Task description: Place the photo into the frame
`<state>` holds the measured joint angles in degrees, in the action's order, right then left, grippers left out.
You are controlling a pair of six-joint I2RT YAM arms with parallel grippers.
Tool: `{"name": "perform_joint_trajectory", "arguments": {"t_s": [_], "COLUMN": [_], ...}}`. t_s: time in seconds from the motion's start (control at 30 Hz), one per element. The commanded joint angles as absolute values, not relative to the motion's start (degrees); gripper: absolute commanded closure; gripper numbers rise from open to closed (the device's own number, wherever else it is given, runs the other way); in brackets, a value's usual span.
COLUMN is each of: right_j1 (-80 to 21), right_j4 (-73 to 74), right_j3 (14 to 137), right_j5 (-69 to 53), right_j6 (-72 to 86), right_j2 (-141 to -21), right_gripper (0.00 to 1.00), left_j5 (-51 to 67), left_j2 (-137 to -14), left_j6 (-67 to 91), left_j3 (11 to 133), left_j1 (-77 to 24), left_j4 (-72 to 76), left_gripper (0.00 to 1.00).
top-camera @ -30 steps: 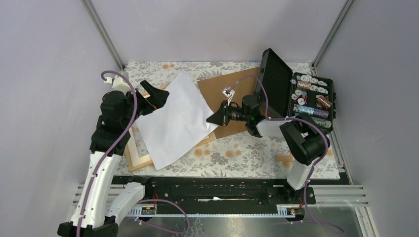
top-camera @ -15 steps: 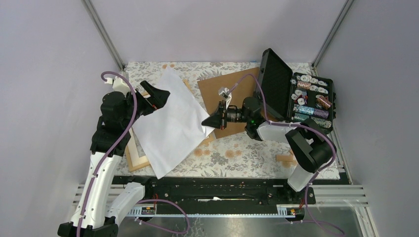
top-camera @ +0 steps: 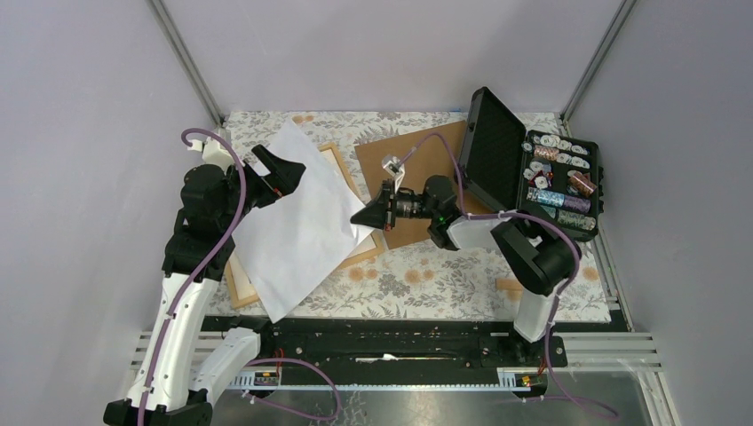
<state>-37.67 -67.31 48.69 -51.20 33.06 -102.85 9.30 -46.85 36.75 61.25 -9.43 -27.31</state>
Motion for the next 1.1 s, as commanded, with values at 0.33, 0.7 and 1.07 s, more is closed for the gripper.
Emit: {"name": "perform_joint_trajectory", "arguments": {"t_s": [0.33, 0.7, 1.07], "right_j1": [-39.2, -42.6, -42.7], "right_j4": [-59.8, -57.0, -28.2], "right_j3": [60.3, 62.8, 69.9], "right_j5": [-36.0, -30.5, -23.0], "right_j6": [36.9, 37.6, 43.3], "right_j2": [-112.2, -115.3, -111.2], "right_gripper": [1.00, 1.00, 0.58], "left_j5": [10.5, 10.4, 11.0], "left_j2": [-45.8, -45.2, -45.0], "left_j6": [36.9, 36.7, 36.2], "left_j3": [62.3, 62.5, 63.6], "left_j1": [-9.3, -9.3, -9.3], "left_j4": [-24.8, -24.7, -25.2], "left_gripper": [0.01, 0.01, 0.01]}}
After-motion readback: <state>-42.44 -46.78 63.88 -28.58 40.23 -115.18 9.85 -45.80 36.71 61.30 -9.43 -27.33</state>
